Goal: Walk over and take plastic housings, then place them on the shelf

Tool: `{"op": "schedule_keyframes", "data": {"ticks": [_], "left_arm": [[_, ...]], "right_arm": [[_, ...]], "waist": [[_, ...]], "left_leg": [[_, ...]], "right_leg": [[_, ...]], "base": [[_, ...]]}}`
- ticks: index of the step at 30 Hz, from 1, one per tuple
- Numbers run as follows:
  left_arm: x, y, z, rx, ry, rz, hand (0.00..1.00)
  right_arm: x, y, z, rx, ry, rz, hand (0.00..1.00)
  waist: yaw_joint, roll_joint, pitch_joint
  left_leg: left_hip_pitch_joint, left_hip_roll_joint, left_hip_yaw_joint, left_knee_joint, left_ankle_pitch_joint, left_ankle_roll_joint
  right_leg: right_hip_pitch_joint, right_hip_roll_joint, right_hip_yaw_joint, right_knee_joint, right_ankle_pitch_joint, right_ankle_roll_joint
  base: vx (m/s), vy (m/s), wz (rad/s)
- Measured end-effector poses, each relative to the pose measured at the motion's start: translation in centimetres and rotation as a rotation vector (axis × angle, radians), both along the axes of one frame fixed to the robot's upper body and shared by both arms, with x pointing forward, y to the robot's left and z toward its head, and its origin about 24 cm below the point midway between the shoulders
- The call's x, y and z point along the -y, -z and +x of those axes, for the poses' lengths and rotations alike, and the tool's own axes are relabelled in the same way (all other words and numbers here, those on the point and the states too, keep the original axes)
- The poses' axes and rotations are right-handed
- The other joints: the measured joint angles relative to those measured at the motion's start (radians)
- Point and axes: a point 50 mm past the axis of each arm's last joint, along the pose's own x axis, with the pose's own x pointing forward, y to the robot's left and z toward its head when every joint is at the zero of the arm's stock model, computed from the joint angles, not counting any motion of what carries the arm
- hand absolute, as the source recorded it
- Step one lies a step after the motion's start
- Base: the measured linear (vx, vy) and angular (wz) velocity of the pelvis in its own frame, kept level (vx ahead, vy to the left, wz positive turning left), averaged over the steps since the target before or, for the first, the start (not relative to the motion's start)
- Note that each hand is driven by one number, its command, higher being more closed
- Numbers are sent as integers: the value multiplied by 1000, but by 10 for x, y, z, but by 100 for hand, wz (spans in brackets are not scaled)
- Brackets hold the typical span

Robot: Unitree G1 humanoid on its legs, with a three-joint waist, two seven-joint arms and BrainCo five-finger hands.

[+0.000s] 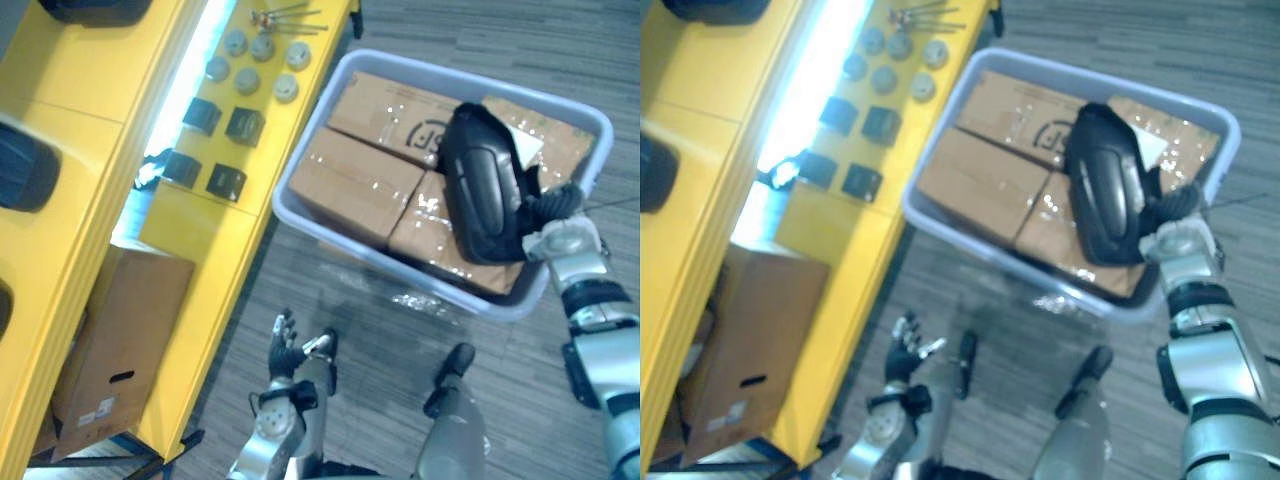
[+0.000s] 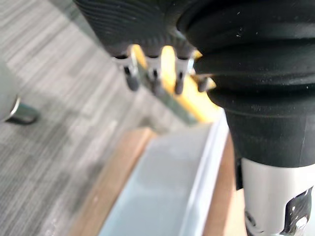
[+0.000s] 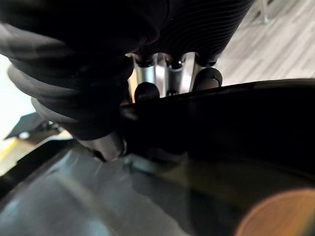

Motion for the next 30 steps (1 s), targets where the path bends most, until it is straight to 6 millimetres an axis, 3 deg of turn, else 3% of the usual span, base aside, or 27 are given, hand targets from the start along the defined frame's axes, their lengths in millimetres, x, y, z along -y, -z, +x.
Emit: {"op": "schedule_keyframes", "data": {"ticks": [6, 12, 15, 20, 22, 25, 30], "left_arm": [[7, -7, 3, 41, 26, -27, 0], [16, -38, 28, 167, 69, -43, 0], [24, -55, 44, 220, 124, -34, 0], [35, -91, 81, 299, 200, -27, 0], [35, -101, 102, 283, 196, -43, 0], [32, -108, 129, 226, 194, -74, 0], [33, -119, 156, 164, 186, -145, 0]], "right_arm": [[-10, -10, 5, 58, 0, -117, 100], [-17, -26, 7, 176, 29, -241, 100], [-30, -44, 11, 269, 5, -284, 100], [-73, -65, 23, 408, -85, -292, 100], [-94, -69, 26, 457, -123, -286, 100], [-119, -76, 28, 536, -166, -273, 100], [-149, -104, 25, 704, -227, -293, 100]], "waist": [[9, 0, 0], [21, 0, 0], [19, -1, 0], [1, -13, 5], [-3, -39, 8], [-11, -97, 6], [-60, -126, 17]], "left_leg": [[12, 1, 0, -28, 18, 0], [9, 2, -9, -19, 20, -1], [2, 2, -14, -11, 20, -2], [4, 8, -1, -9, 21, -2], [10, 19, 18, -9, 20, -2], [7, 37, 50, -10, 19, -4], [-8, 42, 73, 10, 10, -6]], "right_leg": [[0, 1, -5, -2, 4, -10], [15, 5, -16, -14, 11, -12], [16, 7, -18, -15, 17, -13], [10, 13, -2, -18, 26, -19], [4, 24, 16, -26, 32, -23], [-21, 42, 44, -35, 43, -33], [-48, 47, 79, -35, 52, -34]], "base": [[-32, 2, 1], [-24, 18, 2], [-6, 17, 4], [-7, 15, -7], [-16, 9, -29], [-13, -4, -30], [-21, 25, -19]]}}
